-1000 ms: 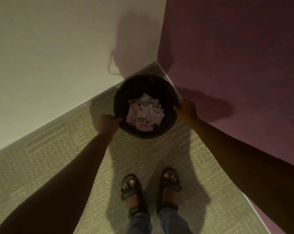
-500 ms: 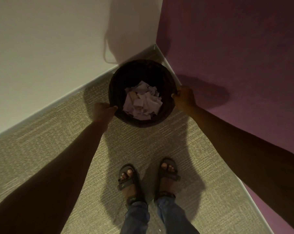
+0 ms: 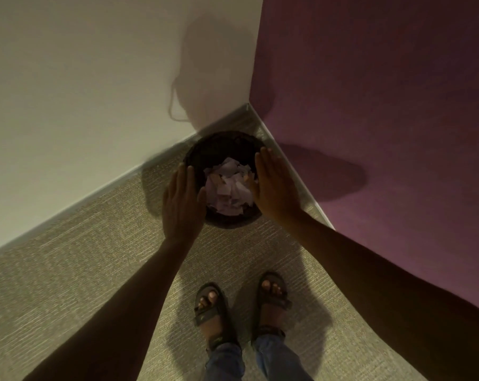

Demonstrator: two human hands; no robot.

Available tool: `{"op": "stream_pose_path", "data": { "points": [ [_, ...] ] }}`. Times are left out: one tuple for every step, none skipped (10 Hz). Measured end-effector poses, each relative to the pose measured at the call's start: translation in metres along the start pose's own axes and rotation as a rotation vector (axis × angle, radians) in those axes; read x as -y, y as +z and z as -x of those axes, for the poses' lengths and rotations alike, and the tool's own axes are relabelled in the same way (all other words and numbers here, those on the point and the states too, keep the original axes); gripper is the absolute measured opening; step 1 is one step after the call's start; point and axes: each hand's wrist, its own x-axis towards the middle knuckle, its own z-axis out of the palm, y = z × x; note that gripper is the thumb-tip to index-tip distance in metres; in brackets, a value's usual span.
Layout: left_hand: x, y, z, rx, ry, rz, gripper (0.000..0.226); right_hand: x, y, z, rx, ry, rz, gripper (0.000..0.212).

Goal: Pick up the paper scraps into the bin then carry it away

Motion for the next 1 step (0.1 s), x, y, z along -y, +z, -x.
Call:
{"op": "stream_pose_path", "data": {
  "points": [
    [-0.0147, 0.0, -0.0124, 0.016, 0.156, -0.072, 0.055, 0.0114, 0.0029, -0.0008, 0.054, -0.019, 0.027, 0.065]
  ]
}}
